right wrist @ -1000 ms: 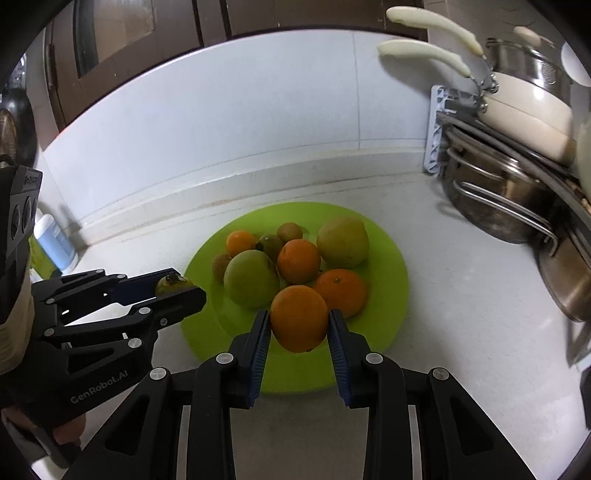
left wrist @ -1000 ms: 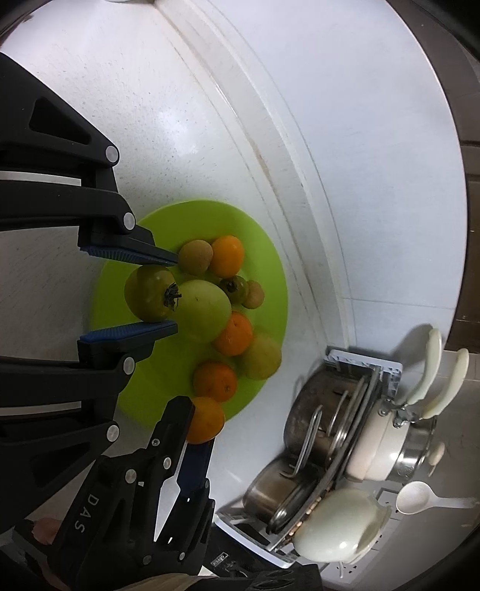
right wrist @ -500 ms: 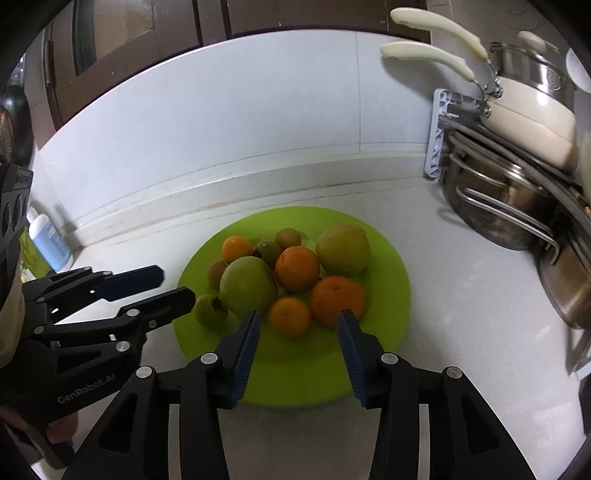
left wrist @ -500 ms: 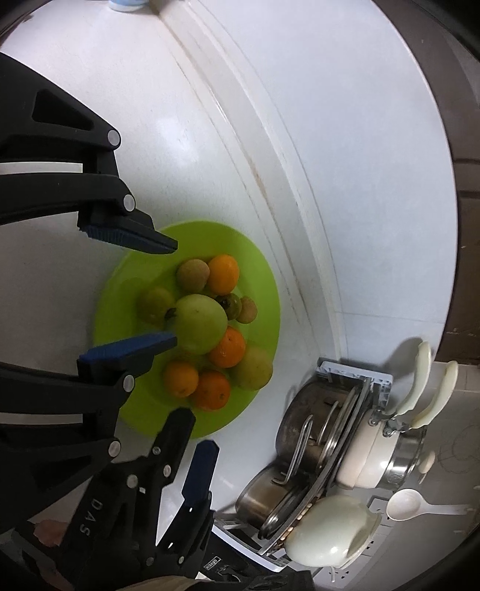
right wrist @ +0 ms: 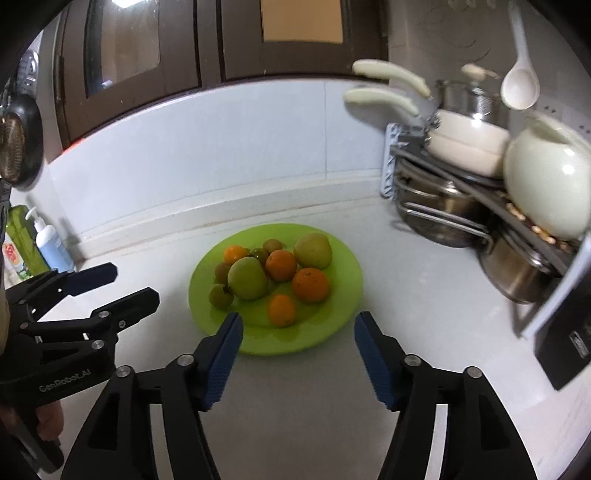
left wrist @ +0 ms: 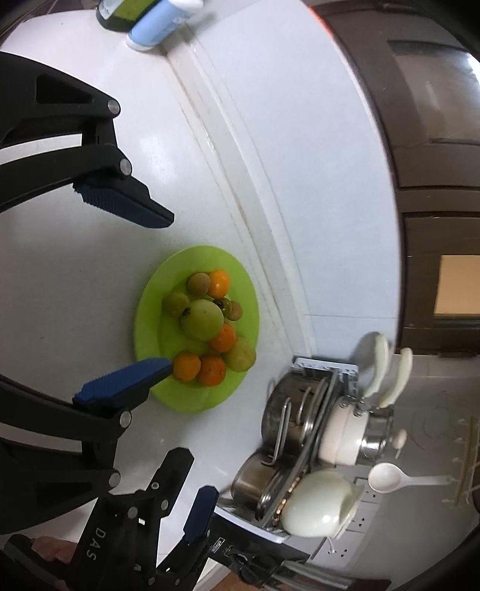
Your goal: Organize fruits
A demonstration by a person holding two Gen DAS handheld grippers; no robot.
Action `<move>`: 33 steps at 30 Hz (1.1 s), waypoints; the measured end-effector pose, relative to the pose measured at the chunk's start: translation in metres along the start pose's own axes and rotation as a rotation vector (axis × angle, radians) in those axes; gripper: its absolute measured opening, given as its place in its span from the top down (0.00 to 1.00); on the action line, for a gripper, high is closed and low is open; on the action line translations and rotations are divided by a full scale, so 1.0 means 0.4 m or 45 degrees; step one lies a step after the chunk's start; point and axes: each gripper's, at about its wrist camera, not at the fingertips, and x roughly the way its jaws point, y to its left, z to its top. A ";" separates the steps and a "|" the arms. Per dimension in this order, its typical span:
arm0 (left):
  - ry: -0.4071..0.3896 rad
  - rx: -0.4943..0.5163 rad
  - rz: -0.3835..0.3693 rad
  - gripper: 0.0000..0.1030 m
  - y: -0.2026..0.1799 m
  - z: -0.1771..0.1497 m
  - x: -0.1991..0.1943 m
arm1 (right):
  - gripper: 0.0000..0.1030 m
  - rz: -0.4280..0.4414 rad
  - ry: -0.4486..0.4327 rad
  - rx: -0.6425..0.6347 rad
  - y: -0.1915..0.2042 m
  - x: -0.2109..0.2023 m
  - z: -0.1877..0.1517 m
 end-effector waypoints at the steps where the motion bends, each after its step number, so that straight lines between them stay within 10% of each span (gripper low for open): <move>1: -0.012 0.008 0.002 0.25 -0.004 -0.004 -0.015 | 0.37 -0.008 -0.007 0.001 0.002 -0.013 -0.003; 15: -0.136 0.049 -0.013 0.03 -0.045 -0.063 -0.192 | 0.26 -0.112 -0.120 0.057 0.012 -0.221 -0.093; 33: -0.208 -0.008 0.091 0.00 -0.188 -0.182 -0.419 | 0.18 -0.053 -0.190 0.015 -0.043 -0.435 -0.213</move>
